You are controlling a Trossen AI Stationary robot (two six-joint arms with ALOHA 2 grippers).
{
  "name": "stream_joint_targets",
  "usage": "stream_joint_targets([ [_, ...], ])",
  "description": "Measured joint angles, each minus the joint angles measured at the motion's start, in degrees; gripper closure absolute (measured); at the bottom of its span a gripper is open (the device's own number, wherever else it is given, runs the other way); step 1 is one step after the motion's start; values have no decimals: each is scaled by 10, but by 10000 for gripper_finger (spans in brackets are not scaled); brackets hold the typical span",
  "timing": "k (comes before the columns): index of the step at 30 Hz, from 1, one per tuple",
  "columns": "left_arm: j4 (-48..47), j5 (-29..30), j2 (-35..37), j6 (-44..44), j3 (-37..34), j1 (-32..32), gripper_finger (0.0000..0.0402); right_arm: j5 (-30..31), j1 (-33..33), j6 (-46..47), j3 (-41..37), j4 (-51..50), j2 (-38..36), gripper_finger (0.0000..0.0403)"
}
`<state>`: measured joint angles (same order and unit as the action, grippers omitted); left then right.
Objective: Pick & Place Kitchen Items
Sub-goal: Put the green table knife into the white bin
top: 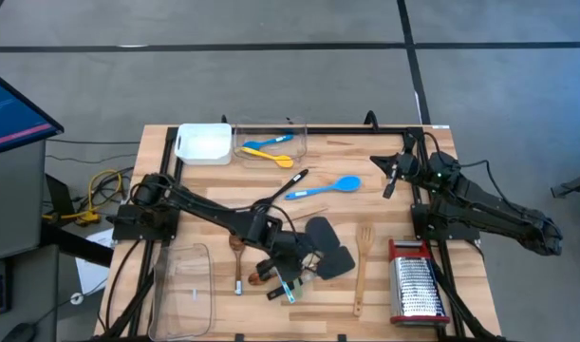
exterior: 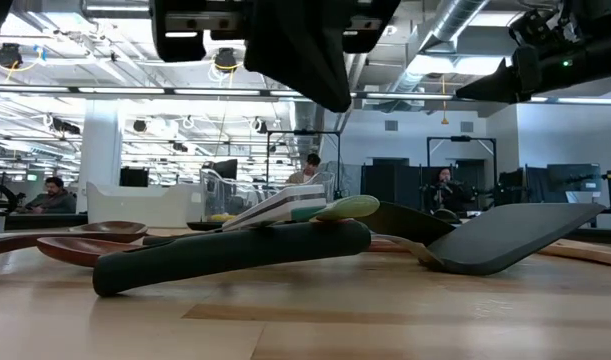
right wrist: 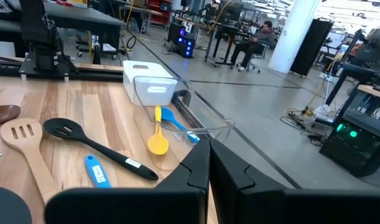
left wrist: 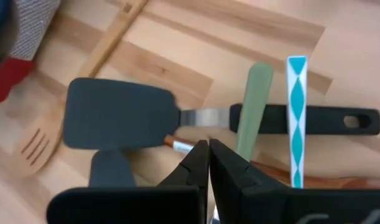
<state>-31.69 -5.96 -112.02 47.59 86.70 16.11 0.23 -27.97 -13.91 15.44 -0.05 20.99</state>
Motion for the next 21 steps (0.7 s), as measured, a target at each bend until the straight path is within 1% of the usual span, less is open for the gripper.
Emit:
stream_joint_targets([
  [11, 0, -8, -5, -1, -2, -1, 401, 0, 0, 0, 0, 0, 0, 401],
  [14, 0, -9, -12, -14, -2, -1, 401, 0, 0, 0, 0, 0, 0, 401],
  [21, -4, 2, -15, -23, -2, -2, 401, 0, 0, 0, 0, 0, 0, 401],
])
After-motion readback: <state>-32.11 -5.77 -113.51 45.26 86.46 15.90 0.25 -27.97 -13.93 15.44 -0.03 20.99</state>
